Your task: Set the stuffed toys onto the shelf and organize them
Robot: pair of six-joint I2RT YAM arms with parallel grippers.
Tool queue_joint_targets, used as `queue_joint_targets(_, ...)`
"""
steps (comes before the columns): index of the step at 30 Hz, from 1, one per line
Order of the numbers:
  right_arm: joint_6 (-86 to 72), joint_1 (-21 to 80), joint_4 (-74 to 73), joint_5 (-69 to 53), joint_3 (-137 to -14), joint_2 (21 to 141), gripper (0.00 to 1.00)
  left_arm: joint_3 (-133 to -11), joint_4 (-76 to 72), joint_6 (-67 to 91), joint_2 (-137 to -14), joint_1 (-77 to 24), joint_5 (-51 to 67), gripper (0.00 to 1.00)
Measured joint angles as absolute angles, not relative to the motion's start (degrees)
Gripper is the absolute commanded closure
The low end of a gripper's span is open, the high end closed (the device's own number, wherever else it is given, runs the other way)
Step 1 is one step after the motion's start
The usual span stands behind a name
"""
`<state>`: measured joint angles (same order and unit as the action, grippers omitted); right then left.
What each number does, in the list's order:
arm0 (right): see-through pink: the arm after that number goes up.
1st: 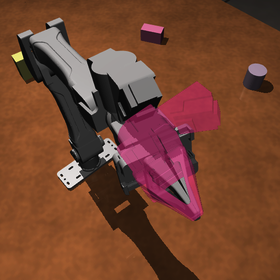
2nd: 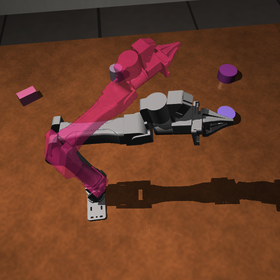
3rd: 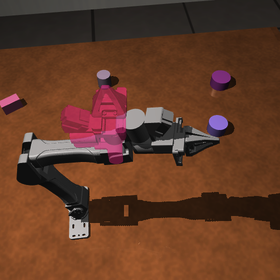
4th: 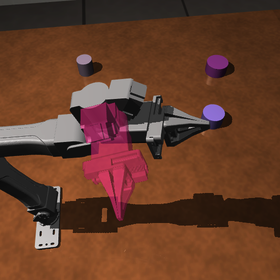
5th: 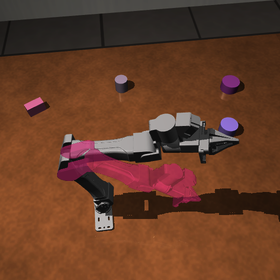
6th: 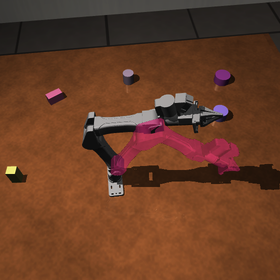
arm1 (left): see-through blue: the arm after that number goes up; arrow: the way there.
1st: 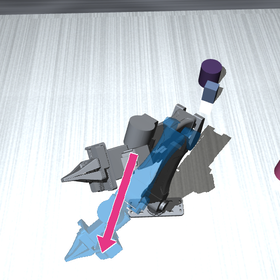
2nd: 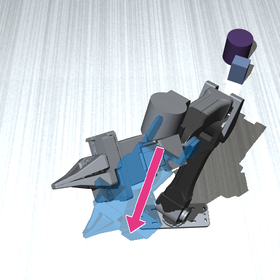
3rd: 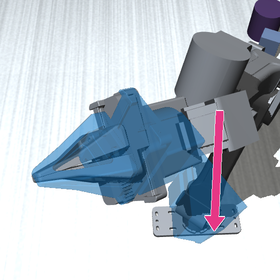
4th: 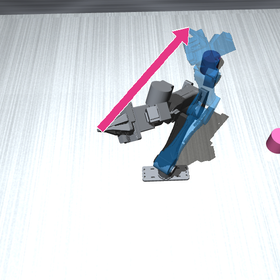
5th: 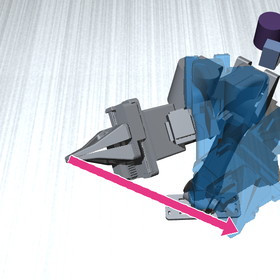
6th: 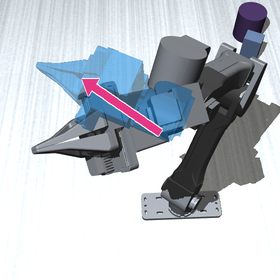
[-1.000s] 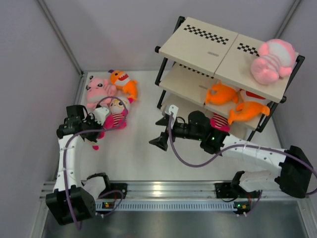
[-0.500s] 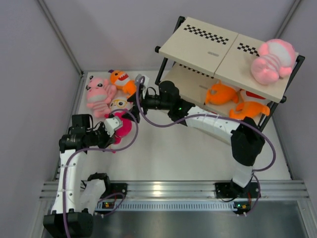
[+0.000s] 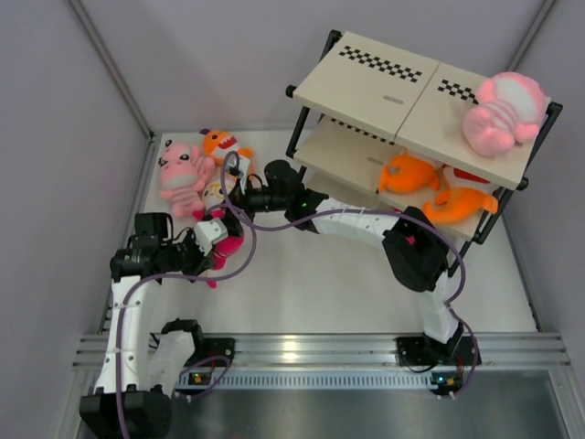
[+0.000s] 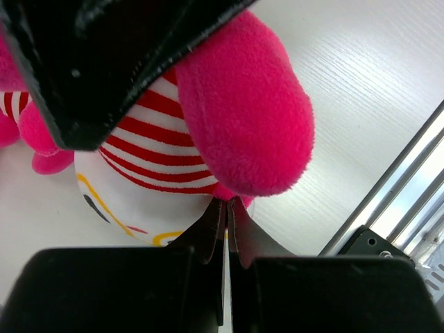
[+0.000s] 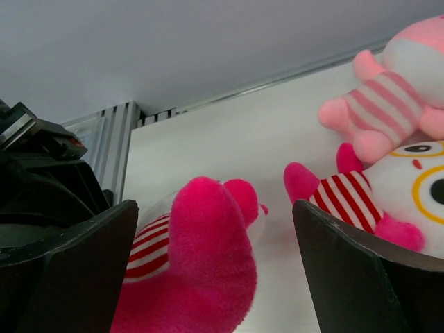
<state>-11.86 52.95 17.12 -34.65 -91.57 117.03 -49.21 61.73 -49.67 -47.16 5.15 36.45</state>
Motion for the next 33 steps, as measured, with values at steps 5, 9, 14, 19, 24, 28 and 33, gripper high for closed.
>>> queue_joint_targets(5,-10.9,54.3,17.2,-35.2,-90.4,117.1,0.93,-48.8,61.8,-49.6,-47.2,5.1,36.5,1.0)
queue_joint_targets(9,-10.6,55.2,20.0,-28.9,-78.5,110.9,1.0,-48.8,62.2,-48.8,-47.6,5.1,35.0,0.55)
queue_joint_targets(14,-10.6,57.9,20.6,-7.1,-59.1,96.3,1.0,-48.8,62.1,-46.6,-48.6,5.1,31.2,0.42)
queue_joint_targets(19,-12.9,61.0,24.7,18.6,-45.4,81.9,1.0,-48.8,62.1,-45.3,-48.6,5.1,28.2,0.4)
queue_joint_targets(24,-13.7,60.8,32.9,43.0,-36.7,74.7,1.0,-48.8,62.1,-44.9,-48.6,5.1,26.8,0.41)
queue_joint_targets(28,-7.8,60.8,51.5,54.7,-29.9,75.7,1.0,-48.8,62.1,-44.9,-48.5,5.1,26.0,0.41)
queue_joint_targets(33,6.7,60.9,66.9,62.8,-29.0,86.4,1.0,-48.8,62.1,-44.9,-48.5,5.1,25.6,0.41)
